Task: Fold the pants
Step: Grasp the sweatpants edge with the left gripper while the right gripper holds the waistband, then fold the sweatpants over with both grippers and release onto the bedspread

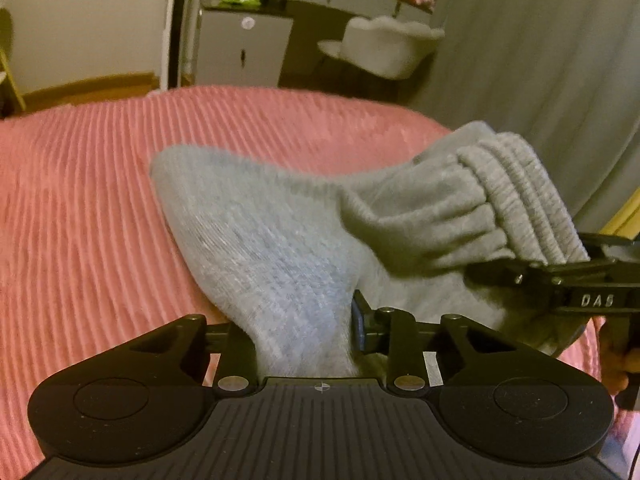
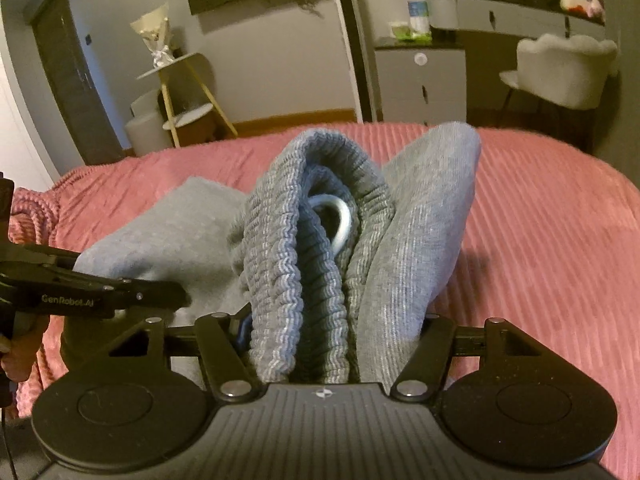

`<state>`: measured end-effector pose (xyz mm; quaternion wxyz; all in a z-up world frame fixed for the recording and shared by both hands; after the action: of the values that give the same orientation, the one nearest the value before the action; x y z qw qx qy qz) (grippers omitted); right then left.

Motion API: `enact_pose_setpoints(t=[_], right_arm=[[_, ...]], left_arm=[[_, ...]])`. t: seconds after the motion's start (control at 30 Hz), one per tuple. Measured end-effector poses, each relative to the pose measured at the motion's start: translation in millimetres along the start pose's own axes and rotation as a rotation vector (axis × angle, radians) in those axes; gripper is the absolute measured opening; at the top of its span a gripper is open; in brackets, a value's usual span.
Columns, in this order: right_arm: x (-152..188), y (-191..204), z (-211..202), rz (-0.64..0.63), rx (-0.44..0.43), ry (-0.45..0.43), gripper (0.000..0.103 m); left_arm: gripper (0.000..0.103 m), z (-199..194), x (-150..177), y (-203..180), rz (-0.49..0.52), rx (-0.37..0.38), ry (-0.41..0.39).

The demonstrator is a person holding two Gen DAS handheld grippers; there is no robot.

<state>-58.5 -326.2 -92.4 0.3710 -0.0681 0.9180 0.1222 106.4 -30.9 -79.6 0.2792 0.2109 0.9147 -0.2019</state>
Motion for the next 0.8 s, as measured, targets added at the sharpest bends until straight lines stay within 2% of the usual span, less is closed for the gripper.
enact_pose_setpoints(t=[0.23,0.43,0.47,0.5,0.53,0.57,0.63,0.67,0.7,0.73,0.77,0.8], right_arm=[[-35,7,16,0.007,-0.008,-0.058,0.063],[-71,4,39,0.018,0.014,-0.119,0.063],[-75,2,45,0.019,0.022,-0.120,0.063],[-77,-2,52,0.014,0.030,-0.114,0.064],[-78,-7,63,0.008,0.046,-0.095,0.069],[-76,-14,74,0.005,0.067,-0.052,0.078],[-71,-36,88,0.023,0.169,0.032,0.083],[-69,-49,84,0.045,0.233,0.024,0.087],[-67,-57,74,0.066,0.268,-0.014,0.090],[-65,-64,61,0.099,0.280,-0.067,0.097],[-63,-67,48,0.143,0.261,-0.118,0.101],[-59,-66,37,0.186,0.212,-0.160,0.101]], left_arm=[[0.027,-5,-43,12,0.015,-0.052,-0.073],[0.028,14,-77,38,-0.018,-0.076,-0.127],[0.033,20,-79,43,-0.028,-0.074,-0.128],[0.044,31,-80,51,-0.047,-0.086,-0.119],[0.047,41,-78,61,-0.073,-0.119,-0.097],[0.048,47,-71,72,-0.099,-0.163,-0.071],[0.056,58,-50,101,-0.167,-0.291,-0.010],[0.059,54,-40,110,-0.189,-0.326,-0.020],[0.066,48,-31,116,-0.203,-0.343,-0.052],[0.069,39,-24,116,-0.221,-0.347,-0.096],[0.070,30,-18,114,-0.234,-0.354,-0.133],[0.070,24,-14,108,-0.233,-0.353,-0.151]])
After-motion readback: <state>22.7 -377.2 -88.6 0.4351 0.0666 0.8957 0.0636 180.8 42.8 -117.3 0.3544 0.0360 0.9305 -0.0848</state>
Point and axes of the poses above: each gripper's, at about its wrist camera, not at the fingertips, and z roughly the way its jaws point, y to its left, x to its underside, the point moved 7 cm from there along z, roughly the way its jaws point, and after that the axes turned 4 degrees about y, right-handed, at the moved point
